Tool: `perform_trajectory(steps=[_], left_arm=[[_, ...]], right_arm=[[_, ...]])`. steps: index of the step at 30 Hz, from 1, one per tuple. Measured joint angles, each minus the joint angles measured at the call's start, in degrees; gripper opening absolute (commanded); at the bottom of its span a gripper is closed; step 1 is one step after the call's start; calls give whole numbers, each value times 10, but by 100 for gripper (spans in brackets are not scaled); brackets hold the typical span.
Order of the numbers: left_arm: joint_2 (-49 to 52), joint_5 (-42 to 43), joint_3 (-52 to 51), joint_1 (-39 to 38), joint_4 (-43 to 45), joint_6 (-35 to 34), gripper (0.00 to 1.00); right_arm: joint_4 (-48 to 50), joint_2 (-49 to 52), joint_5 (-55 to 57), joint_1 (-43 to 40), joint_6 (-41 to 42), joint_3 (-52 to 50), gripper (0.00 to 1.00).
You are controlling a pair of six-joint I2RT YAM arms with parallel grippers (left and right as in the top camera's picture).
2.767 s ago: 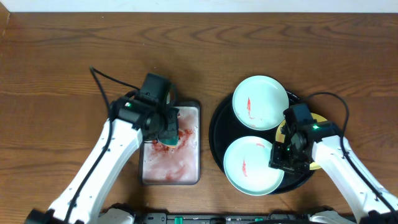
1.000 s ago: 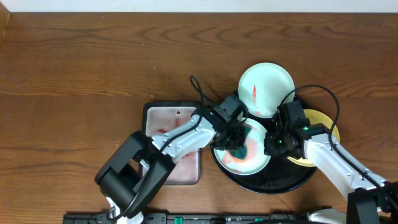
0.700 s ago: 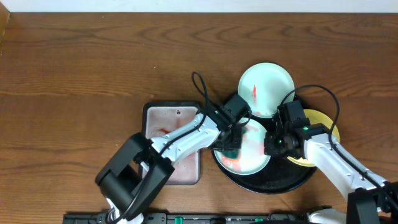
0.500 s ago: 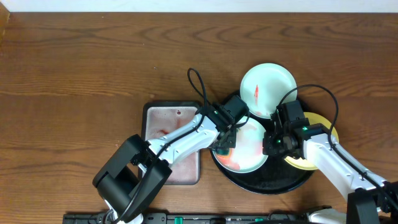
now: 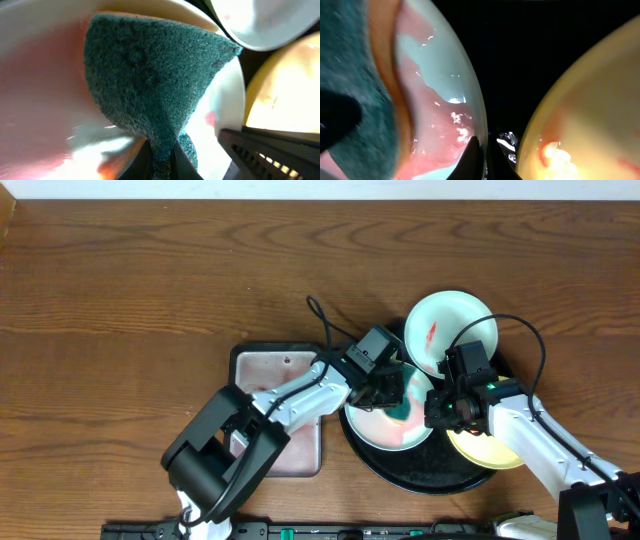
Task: Clean dirty plates on tray and stack at the side
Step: 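Scrub the lower green plate with the sponge while right gripper holds it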
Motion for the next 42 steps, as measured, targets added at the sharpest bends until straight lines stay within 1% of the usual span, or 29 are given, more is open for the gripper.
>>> perform_trajectory(steps=[7,10,17,19,22,30,33,37,39,42], left_arm=[[1,30,0,-37,1,-11,7],[1,34,0,-50,-12,-10,8],[0,19,2,-39,-51,-10,7],[-3,2,5,-32,-76,-10,8],[-10,-44,13,-16,-118,-10,7],[-19,-216,50,8,-247,-10,7],[-14,-254,71,7,-294,-9,7],[-9,-270,80,6,-305,-8,7],[-9,-265,79,7,-293,-8,7],[-8,-228,76,13,-243,-7,8]], right_arm=[[0,0,6,0,-3,0,1],[-1,0,5,0,-4,0,1],[0,0,0,0,-7,0,1],[-1,0,-2,0,-7,0,1],[0,0,-7,0,-8,0,1],[-1,0,-11,0,-8,0,1],[2,0,-17,0,-8,0,1],[3,0,-28,1,-8,0,1],[3,0,-30,1,-8,0,1],[2,0,-26,1,-8,0,1]])
